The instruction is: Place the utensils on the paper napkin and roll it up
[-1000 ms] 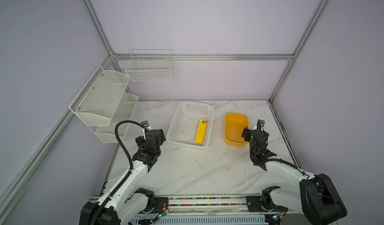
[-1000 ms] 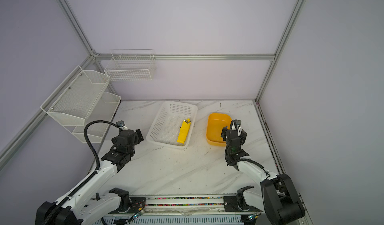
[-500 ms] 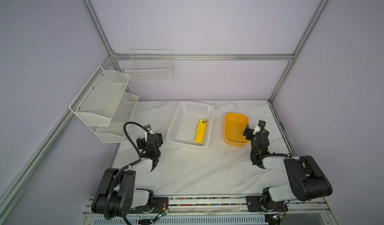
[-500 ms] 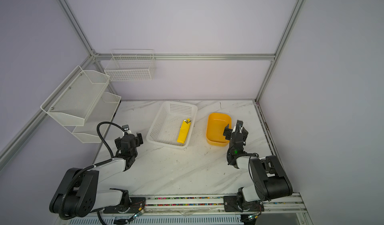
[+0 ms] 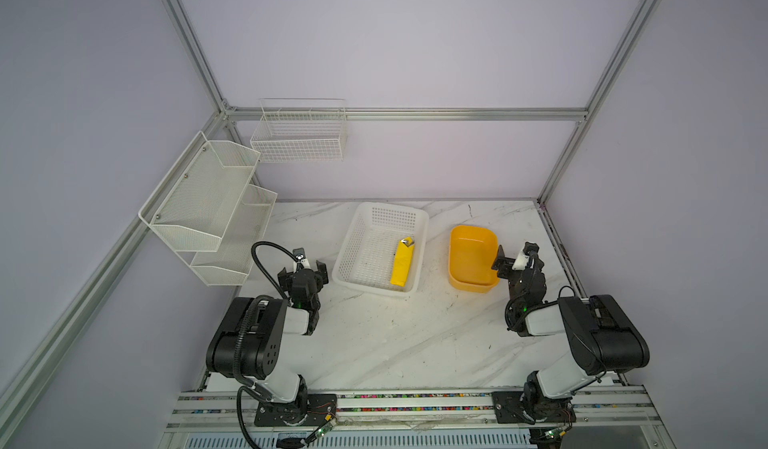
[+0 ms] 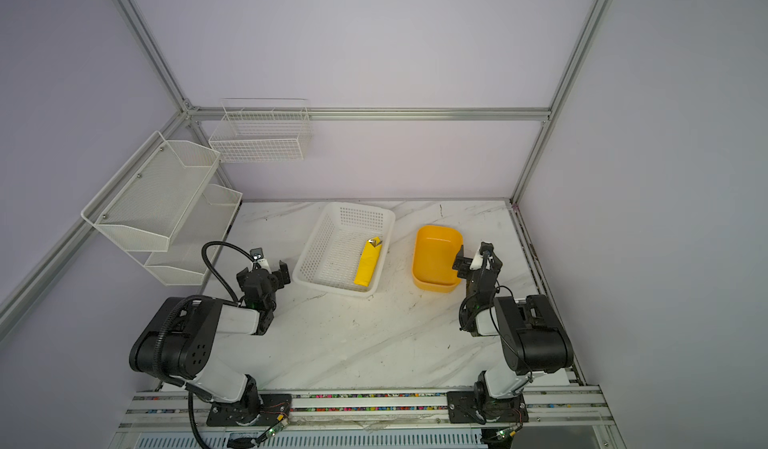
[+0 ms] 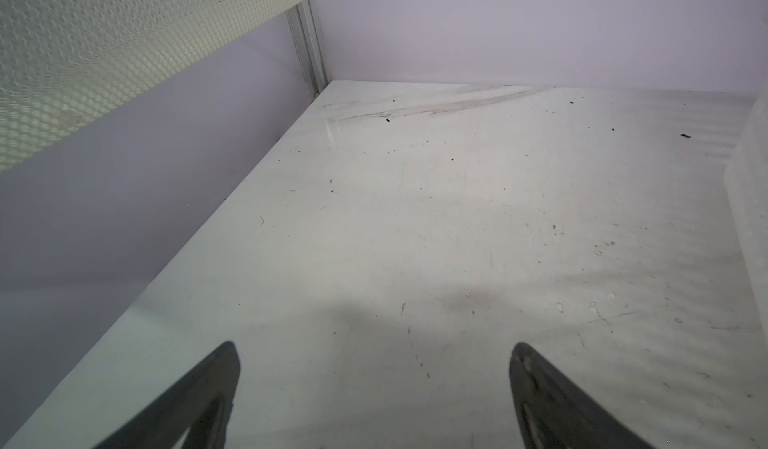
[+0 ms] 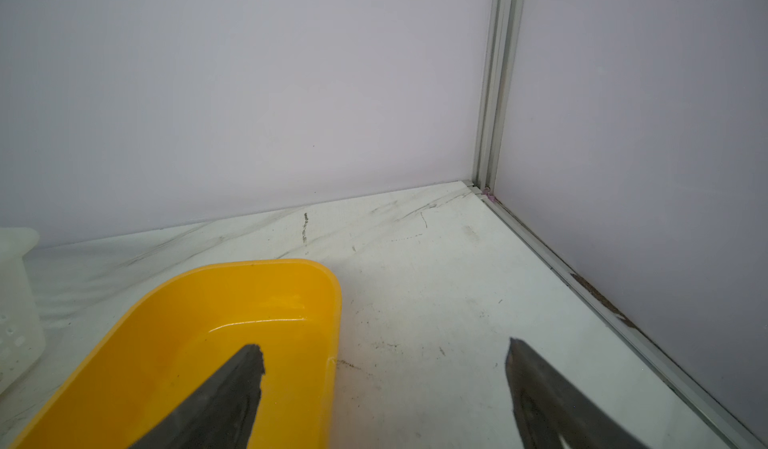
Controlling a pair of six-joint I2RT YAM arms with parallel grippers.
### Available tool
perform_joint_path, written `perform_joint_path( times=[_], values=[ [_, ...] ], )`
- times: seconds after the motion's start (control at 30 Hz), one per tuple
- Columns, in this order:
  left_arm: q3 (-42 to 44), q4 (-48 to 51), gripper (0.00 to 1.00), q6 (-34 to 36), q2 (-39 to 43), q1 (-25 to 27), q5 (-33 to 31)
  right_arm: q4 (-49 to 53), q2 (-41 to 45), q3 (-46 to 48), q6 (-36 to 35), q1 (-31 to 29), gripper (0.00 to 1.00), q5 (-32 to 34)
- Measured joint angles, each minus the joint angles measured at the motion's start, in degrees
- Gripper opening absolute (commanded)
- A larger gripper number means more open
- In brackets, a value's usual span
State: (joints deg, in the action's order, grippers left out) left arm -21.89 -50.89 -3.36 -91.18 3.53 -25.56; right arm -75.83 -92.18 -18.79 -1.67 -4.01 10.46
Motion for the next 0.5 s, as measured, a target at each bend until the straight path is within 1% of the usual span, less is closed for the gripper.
perform_joint_path(
  times=[0.27,0.43,0.47,0.5],
  values=[
    [0.1,-2.2,0.99,0.0,0.0,-2.0,4.8,-5.8,-9.6,-1.2,0.1,0.3,0.92,-3.6],
    [0.1,-2.0,0.99,0.0,0.0,-2.0,5.7,-4.3,-9.8,-3.7,1.5,0.3,0.92,-0.1],
    [0.1,-2.0,1.0,0.0,0.0,-2.0,5.7,-4.1,-9.8,-4.5,1.6,0.2,0.97,0.7],
    [0.1,-2.1,0.99,0.0,0.0,-2.0,5.7,-4.2,-9.8,-5.0,1.8,0.2,0.97,1.1]
  ],
)
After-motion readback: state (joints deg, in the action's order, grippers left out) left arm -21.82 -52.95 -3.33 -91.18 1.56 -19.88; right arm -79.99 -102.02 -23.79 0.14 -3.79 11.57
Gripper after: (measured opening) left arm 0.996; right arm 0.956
